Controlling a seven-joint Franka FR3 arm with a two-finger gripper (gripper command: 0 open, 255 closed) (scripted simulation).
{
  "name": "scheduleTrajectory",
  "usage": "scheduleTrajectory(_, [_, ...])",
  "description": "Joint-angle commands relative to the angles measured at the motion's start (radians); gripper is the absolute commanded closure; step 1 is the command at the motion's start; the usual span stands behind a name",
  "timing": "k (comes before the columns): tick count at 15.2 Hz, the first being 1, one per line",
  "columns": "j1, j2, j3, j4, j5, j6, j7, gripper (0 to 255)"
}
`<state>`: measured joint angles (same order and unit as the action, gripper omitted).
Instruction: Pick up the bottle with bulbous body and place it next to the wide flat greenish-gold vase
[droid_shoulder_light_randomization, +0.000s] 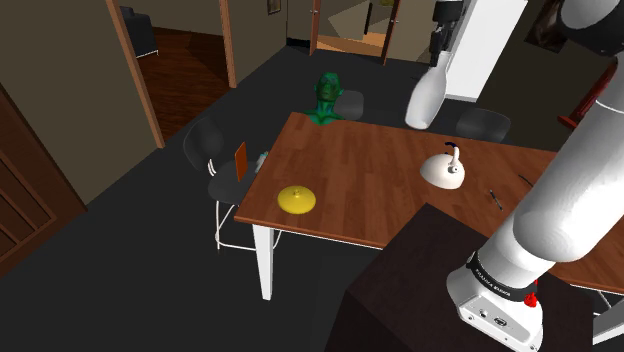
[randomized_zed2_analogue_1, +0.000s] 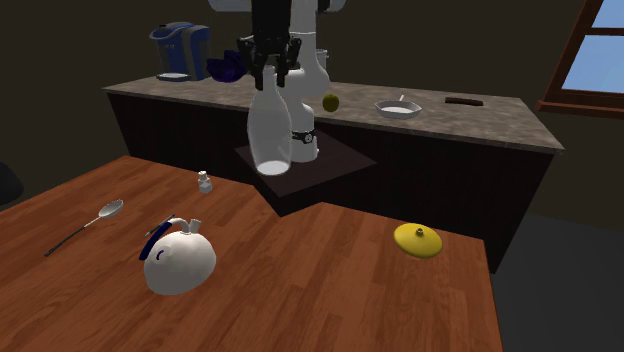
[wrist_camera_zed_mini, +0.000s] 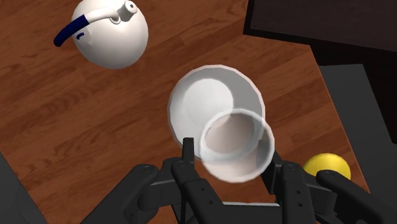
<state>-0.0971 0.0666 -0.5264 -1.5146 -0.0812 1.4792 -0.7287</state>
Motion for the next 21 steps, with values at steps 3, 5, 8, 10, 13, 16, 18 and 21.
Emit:
scheduleTrajectory(3, [0.064,-0.105,0.054,-0.113,-0.040,0.009,0.121,255])
scheduleTrajectory(5, [0.089,-0.143,0.084,-0.152,-0.049,0.007,0.178,255])
scheduleTrajectory(8, [0.124,-0.191,0.130,-0.201,-0.055,0.003,0.261,255])
scheduleTrajectory(10, [0.145,-0.217,0.162,-0.228,-0.054,0.000,0.315,255])
scheduleTrajectory(13, [0.176,-0.246,0.208,-0.258,-0.046,-0.006,0.393,255])
scheduleTrajectory(16, [0.206,-0.265,0.255,-0.278,-0.033,-0.011,0.470,255])
scheduleTrajectory(18, [0.225,-0.272,0.285,-0.286,-0.022,-0.015,0.520,255])
scheduleTrajectory(21, [0.255,-0.274,0.330,-0.290,-0.004,-0.019,0.594,255])
